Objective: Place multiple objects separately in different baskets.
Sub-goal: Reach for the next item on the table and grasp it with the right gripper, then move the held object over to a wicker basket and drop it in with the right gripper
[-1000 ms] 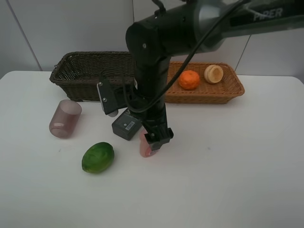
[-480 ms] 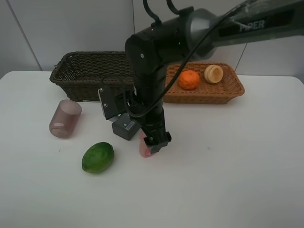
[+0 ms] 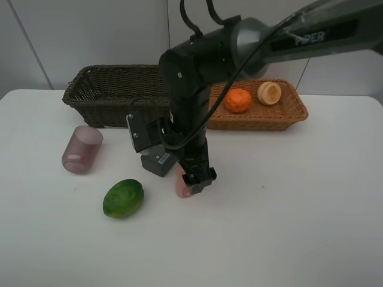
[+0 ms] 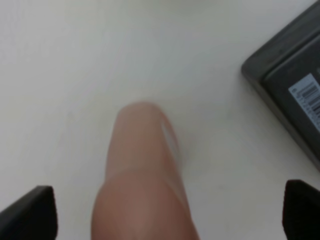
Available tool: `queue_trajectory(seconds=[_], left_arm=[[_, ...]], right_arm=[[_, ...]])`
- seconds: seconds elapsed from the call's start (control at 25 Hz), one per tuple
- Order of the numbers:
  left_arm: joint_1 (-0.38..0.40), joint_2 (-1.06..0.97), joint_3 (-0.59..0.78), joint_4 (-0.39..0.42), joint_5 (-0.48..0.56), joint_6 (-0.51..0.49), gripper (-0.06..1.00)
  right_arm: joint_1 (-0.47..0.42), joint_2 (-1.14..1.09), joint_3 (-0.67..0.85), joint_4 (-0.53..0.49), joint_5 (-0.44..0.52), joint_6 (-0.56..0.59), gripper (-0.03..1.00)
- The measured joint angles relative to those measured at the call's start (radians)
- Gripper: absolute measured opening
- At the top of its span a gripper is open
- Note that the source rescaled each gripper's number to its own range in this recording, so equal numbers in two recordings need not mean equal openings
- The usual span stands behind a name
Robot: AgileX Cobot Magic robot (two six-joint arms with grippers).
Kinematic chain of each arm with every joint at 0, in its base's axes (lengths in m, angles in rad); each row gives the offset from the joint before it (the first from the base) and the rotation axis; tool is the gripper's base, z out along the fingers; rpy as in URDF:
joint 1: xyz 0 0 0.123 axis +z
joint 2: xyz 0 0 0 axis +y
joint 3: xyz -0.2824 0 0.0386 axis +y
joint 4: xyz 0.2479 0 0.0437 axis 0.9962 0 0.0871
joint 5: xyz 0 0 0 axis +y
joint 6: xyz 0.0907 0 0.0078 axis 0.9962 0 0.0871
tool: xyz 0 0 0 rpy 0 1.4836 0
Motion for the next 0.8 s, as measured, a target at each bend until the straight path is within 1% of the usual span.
queue_trajectory(seconds=[0.08,0.12,0.16,0.24,0.36,0.4,0.48,0.52,0.8], left_arm=[[0.000,0.000,0.000,0.000,0.000,0.000,1.00],[0.000,0.000,0.000,0.000,0.000,0.000,1.00],[0.000,0.000,0.000,0.000,0.000,0.000,1.00],[0.000,0.000,0.000,0.000,0.000,0.000,1.00],[0.000,0.000,0.000,0.000,0.000,0.000,1.00],[0.000,0.000,0.000,0.000,0.000,0.000,1.00],[0.000,0.000,0.000,0.000,0.000,0.000,1.00],[0.000,0.000,0.000,0.000,0.000,0.000,1.00],[0.000,0.000,0.000,0.000,0.000,0.000,1.00]], right_arm=[[0.000,0.010,0.000,0.000,0.002,0.000,0.94],[0.000,0.011,0.000,0.000,0.002,0.000,0.89],[0.000,0.012,0.000,0.000,0.002,0.000,0.83],[0.000,0.013,0.000,0.000,0.002,0.000,0.68],[0.000,0.013,0.000,0.000,0.005,0.000,0.38],[0.000,0.013,0.000,0.000,0.007,0.000,0.23],[0.000,0.013,0.000,0.000,0.012,0.000,0.00],[0.000,0.013,0.000,0.000,0.013,0.000,0.01],[0.000,0.013,0.000,0.000,0.027,0.000,0.01]])
